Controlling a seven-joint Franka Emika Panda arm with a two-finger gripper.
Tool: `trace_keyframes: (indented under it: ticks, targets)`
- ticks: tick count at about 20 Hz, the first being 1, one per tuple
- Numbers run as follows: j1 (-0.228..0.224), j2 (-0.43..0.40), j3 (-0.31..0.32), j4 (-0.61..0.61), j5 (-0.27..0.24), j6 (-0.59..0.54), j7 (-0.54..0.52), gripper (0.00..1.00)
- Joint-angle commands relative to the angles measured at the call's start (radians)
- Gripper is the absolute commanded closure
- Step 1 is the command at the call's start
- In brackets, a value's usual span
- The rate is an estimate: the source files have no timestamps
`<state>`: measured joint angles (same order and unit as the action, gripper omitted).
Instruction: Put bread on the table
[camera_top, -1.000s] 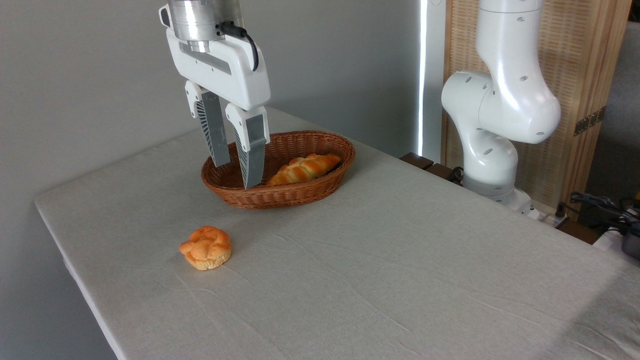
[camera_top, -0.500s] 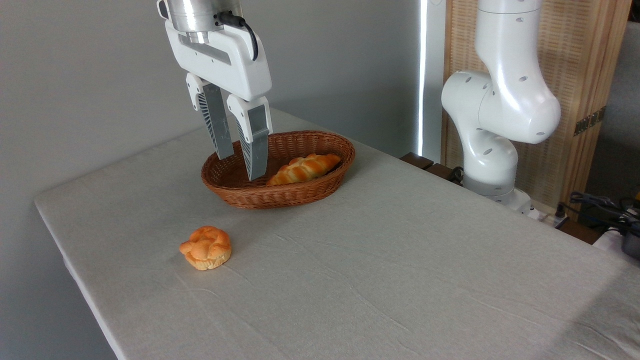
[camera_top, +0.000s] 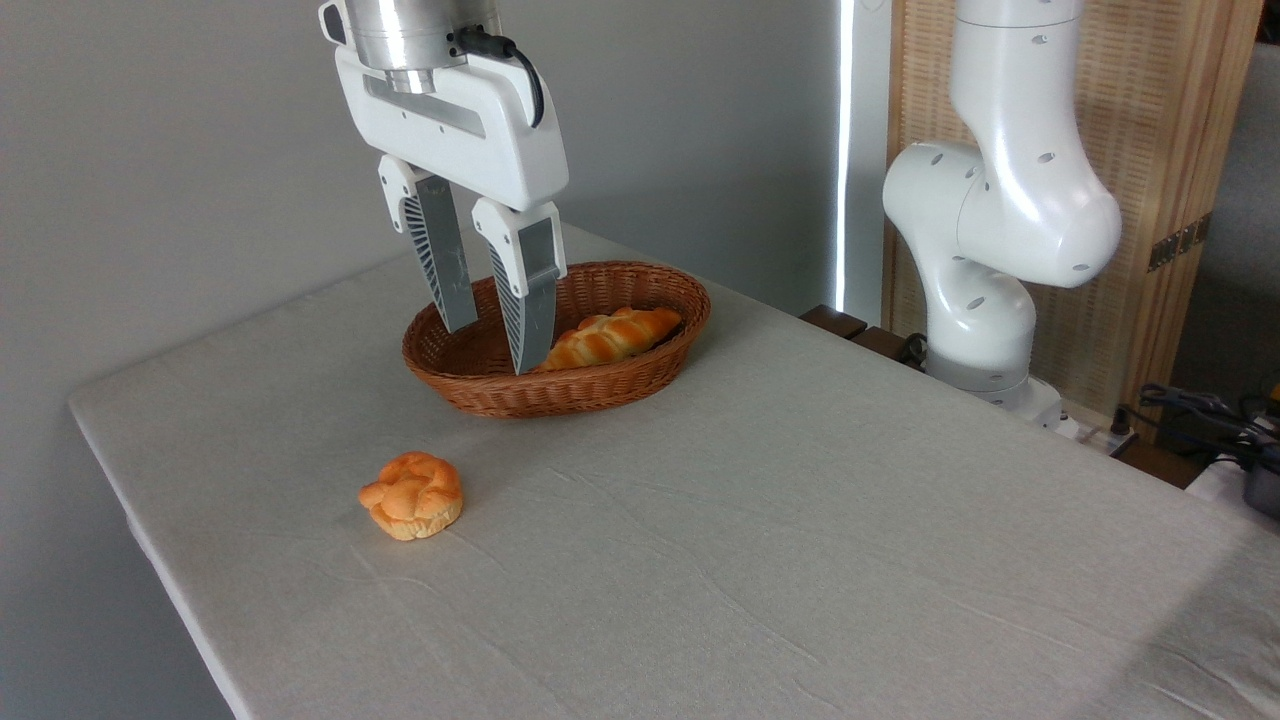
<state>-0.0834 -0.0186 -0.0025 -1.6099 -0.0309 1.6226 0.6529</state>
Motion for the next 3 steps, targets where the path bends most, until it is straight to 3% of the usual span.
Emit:
trace_keyframes:
  ticks: [1,3]
  targets:
    - [-0.007,0.008,0.006,0.025,0.005,-0.035,-0.012,0.0]
    - [-0.007,0.008,0.006,0.025,0.005,-0.035,-0.01,0.0]
